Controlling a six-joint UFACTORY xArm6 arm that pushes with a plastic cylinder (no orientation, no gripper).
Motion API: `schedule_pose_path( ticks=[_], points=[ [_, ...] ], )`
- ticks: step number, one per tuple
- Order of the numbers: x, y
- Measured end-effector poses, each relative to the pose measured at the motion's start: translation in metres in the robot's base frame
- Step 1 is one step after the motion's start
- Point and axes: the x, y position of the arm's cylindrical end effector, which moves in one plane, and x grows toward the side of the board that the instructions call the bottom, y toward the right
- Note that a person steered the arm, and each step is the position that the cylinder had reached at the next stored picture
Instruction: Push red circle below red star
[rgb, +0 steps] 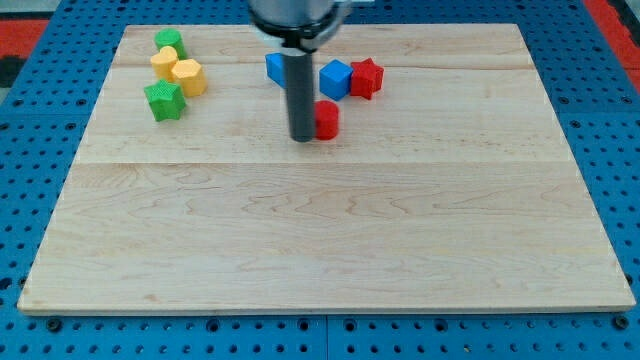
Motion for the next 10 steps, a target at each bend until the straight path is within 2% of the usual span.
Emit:
schedule_pose_path(
  ticks=[1,2,3,4,10],
  points=[
    [0.0,0.029],
    [0.0,0.029],
    [-0.007,-0.022],
    [-0.022,-0.027],
    [-0.026,0.027]
  ],
)
